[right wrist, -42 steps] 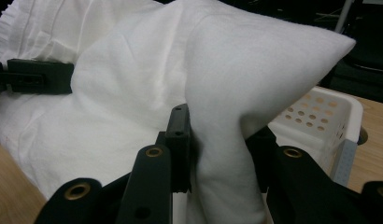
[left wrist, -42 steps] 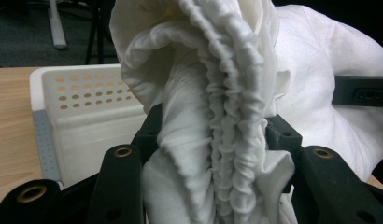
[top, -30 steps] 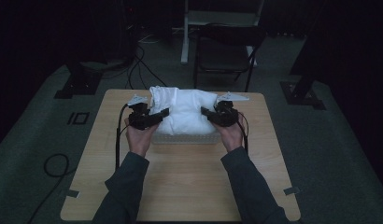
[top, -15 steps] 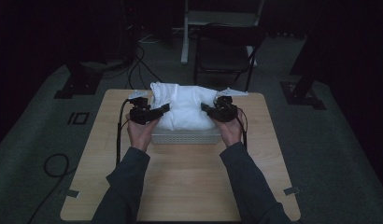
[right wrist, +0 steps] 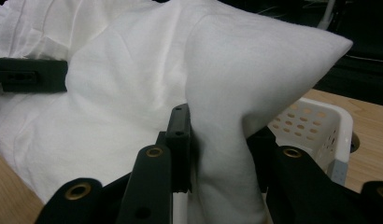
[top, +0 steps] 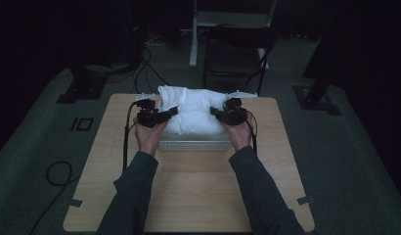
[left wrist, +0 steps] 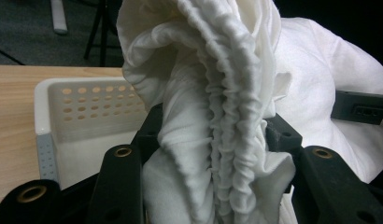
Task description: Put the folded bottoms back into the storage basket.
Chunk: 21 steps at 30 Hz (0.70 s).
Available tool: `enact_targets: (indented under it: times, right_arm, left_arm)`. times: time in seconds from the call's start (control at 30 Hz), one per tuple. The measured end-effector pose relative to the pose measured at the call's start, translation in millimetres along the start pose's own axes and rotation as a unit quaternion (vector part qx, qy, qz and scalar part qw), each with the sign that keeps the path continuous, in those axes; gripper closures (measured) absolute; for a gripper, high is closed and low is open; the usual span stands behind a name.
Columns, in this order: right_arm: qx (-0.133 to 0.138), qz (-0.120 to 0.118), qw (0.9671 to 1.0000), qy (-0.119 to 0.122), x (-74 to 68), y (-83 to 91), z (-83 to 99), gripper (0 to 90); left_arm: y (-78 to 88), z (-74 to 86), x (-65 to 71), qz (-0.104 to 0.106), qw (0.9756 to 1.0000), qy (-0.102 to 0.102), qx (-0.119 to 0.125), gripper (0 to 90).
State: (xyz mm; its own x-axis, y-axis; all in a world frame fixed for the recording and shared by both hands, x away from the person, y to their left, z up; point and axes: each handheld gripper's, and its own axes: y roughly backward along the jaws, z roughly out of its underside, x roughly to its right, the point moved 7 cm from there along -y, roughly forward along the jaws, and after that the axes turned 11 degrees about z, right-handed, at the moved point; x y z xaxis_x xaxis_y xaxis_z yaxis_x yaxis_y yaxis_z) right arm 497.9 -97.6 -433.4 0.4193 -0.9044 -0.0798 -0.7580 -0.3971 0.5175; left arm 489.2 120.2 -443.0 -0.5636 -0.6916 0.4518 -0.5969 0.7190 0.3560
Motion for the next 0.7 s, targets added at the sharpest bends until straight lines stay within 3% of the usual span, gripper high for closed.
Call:
enact_targets:
  times: [0.2,0.7]
  right_arm:
    - [-0.007,0.001,1.0000,0.000,0.2,-6.2,0.3,70.2]
    - [-0.019,0.012,0.9997,-0.010,7.9,-18.1,4.1,70.3]
  left_arm:
    - [-4.2,0.9,-7.2,-0.001,0.9999,0.010,-0.002,52.4]
    - [-18.1,0.7,-14.3,-0.009,0.9998,0.002,-0.017,52.4]
